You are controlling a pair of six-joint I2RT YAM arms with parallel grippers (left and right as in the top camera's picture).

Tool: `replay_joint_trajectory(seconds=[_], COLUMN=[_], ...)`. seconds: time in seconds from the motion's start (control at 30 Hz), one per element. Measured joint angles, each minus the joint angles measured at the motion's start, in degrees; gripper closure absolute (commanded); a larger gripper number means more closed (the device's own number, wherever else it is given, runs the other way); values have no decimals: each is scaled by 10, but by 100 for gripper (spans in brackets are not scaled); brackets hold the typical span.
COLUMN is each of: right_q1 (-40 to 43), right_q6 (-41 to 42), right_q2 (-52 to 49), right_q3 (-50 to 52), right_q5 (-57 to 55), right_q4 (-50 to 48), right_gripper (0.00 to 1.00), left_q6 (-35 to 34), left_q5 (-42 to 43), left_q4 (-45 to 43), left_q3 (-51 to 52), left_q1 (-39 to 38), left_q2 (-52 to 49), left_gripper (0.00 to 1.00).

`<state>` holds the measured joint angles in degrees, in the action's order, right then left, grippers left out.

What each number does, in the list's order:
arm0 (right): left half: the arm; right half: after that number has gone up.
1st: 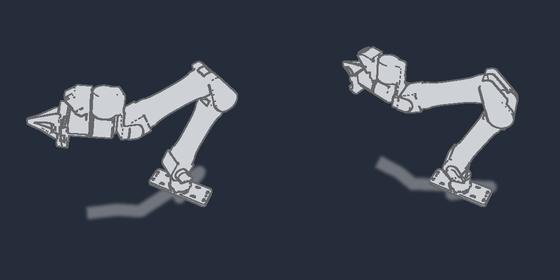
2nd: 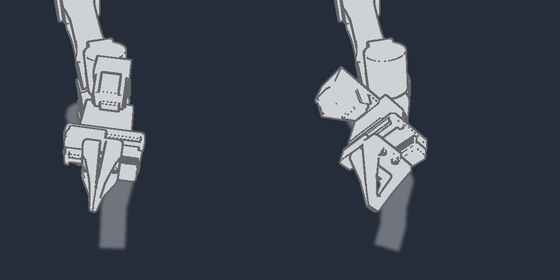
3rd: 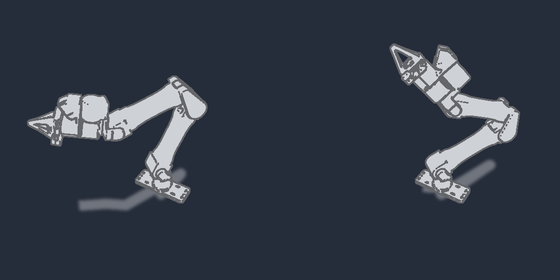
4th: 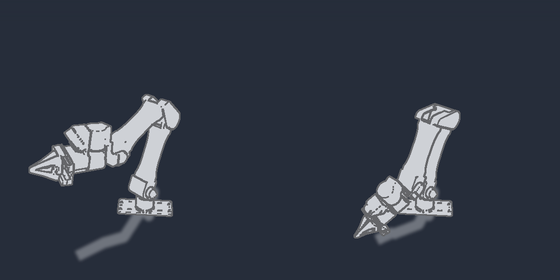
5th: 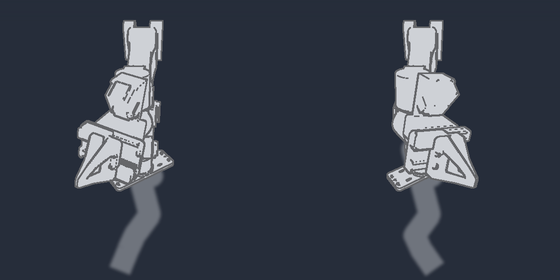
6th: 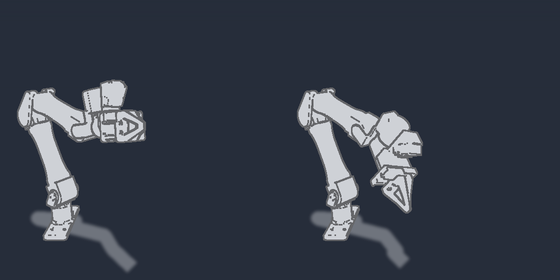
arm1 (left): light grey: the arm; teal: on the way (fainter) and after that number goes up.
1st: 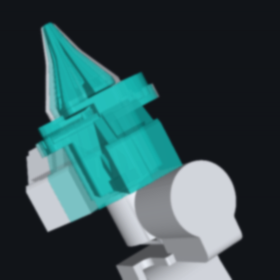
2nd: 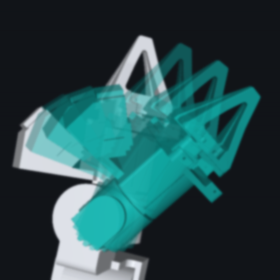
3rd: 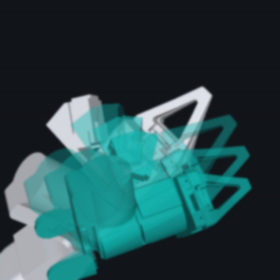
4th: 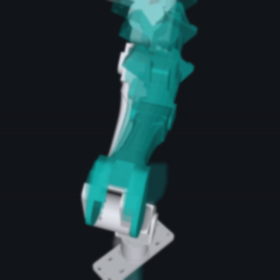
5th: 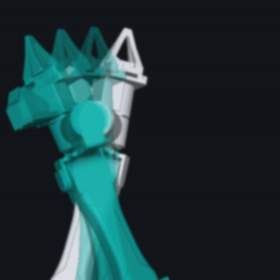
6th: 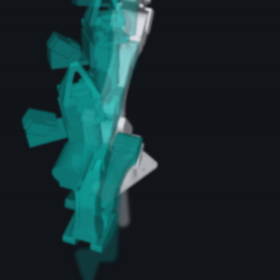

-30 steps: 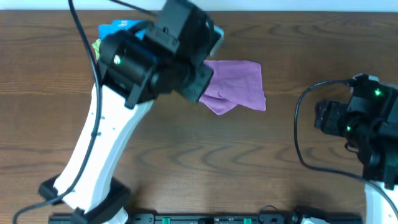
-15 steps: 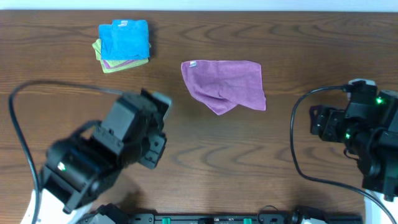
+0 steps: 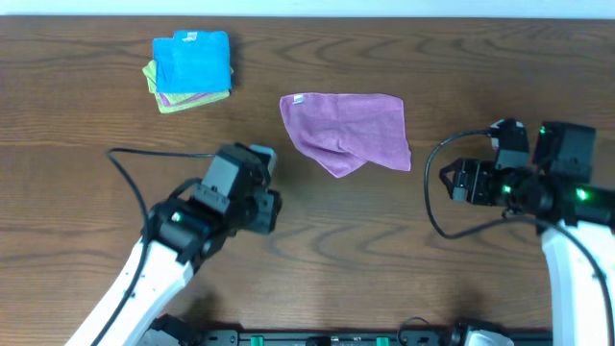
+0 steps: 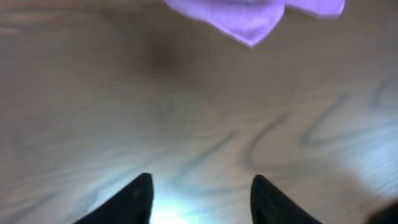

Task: Fold the cloth
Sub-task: 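Move both grippers to the cloth's left and right sides near the front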

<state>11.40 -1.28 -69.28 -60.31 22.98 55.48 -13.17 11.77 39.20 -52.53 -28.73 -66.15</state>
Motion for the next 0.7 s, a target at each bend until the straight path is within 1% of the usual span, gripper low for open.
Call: replay_joint_trajectory(seconds=[0.07, 0.1, 0.17, 0.2, 0.23, 0.27, 0.3, 0.47, 0.7], right_q1=[0, 0, 0, 0, 0, 0, 0, 0, 0], right_q6=[-1, -1, -3, -5, -6, -7, -7, -13, -22], right_q2=[-32, -42, -69, -81, -99, -111, -123, -183, -255], right_q3=[0, 0, 0, 0, 0, 0, 0, 1, 1], right_q5=[13, 17, 29, 33, 38, 41, 45, 64, 96], right_q4=[-6, -9, -17, -21, -25, -27, -31, -56, -97], right_gripper=[18, 18, 18, 18, 19, 19, 20, 19, 19], left_q6=[-3, -6, -7, -8, -12, -9, -10, -20, -21], left_q5=[35, 53, 85, 101, 127, 142, 159, 209, 228], left_q4=[-37, -53, -83, -96, -114, -123, -135, -159, -177], left_q3=[7, 8, 8, 9, 9, 9, 9, 11, 12], left_q1=[25, 35, 48, 51, 53, 53, 53, 53, 53], left_q2=[-33, -51, -86, -103, -127, -143, -158, -208, -212], left_gripper=[39, 32, 28, 23, 8, 2, 5, 5, 5])
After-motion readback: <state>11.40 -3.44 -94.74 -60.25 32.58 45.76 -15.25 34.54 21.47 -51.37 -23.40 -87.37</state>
